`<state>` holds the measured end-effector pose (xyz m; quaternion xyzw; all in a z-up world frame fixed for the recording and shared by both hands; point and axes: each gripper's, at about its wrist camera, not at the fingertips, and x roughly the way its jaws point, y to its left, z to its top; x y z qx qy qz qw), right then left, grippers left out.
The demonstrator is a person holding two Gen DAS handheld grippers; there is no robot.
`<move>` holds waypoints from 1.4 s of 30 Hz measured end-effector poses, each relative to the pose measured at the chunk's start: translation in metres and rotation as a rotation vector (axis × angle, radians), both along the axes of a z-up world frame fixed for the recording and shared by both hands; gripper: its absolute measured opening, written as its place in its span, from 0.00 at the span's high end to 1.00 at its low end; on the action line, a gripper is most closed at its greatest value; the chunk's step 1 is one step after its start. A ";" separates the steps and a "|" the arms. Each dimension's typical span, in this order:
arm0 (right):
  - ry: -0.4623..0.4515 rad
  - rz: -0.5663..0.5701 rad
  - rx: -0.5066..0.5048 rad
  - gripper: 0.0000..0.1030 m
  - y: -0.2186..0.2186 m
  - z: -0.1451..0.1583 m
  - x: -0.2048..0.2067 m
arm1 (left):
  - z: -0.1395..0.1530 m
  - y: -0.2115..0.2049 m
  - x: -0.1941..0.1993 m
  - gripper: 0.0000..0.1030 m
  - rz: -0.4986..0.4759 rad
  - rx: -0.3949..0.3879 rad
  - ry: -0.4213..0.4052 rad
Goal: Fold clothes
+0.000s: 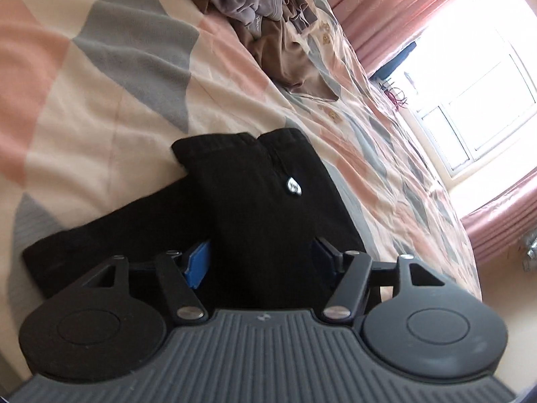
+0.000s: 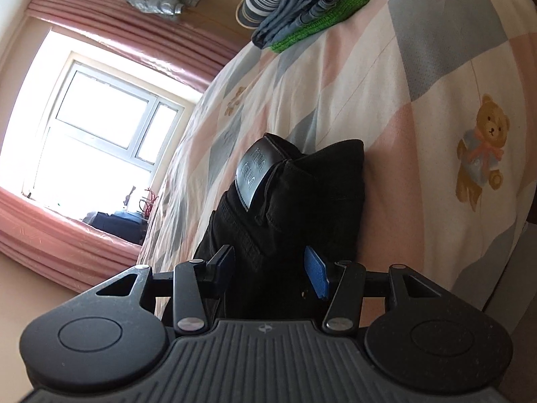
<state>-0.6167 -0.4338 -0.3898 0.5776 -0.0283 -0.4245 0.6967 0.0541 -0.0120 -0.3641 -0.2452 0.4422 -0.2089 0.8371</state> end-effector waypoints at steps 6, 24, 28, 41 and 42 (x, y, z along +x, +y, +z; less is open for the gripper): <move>-0.022 -0.024 0.026 0.50 -0.015 -0.007 -0.002 | 0.027 -0.013 -0.008 0.96 -0.135 0.063 -0.177; 0.079 -0.046 0.013 0.82 -0.005 -0.009 -0.034 | -0.017 0.053 -0.085 0.95 -0.158 0.123 -0.197; -0.009 -0.063 -0.001 0.66 0.007 -0.014 -0.039 | -0.013 0.058 -0.071 0.86 -0.134 0.024 -0.138; 0.123 -0.012 -0.031 0.85 0.012 -0.004 -0.021 | 0.046 0.049 -0.088 0.94 -0.243 -0.006 -0.491; 0.107 -0.014 -0.047 0.85 0.012 0.000 -0.023 | 0.051 0.051 -0.095 0.94 -0.249 -0.019 -0.551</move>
